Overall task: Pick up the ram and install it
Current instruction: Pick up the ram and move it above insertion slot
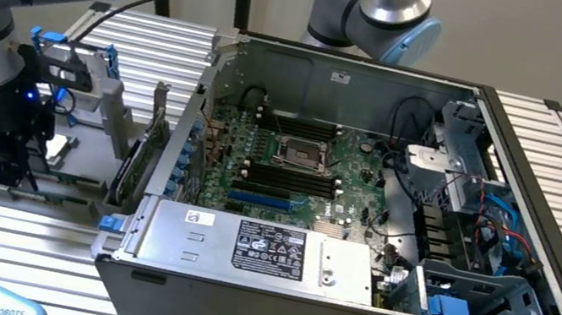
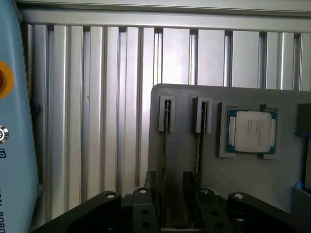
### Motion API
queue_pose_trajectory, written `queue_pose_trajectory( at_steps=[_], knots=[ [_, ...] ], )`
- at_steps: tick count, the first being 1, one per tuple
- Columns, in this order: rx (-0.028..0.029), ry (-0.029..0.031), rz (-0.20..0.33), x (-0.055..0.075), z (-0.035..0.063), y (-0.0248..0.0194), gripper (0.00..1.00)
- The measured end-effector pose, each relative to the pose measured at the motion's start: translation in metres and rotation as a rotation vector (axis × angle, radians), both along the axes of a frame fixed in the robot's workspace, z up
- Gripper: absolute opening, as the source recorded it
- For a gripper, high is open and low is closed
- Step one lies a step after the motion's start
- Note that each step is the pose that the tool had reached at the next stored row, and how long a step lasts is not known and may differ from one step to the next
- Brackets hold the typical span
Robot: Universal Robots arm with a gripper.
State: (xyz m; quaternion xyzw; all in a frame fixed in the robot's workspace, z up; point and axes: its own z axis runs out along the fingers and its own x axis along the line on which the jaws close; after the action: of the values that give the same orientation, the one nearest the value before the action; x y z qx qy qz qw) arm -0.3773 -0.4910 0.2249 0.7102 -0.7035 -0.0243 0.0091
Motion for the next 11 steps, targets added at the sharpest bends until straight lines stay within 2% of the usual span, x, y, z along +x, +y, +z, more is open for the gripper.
queue_pose_trajectory(
  at_steps=[11],
  knots=[
    [0.0, 0.0, 0.0, 0.003, -0.02, 0.0, 0.36]
  ],
)
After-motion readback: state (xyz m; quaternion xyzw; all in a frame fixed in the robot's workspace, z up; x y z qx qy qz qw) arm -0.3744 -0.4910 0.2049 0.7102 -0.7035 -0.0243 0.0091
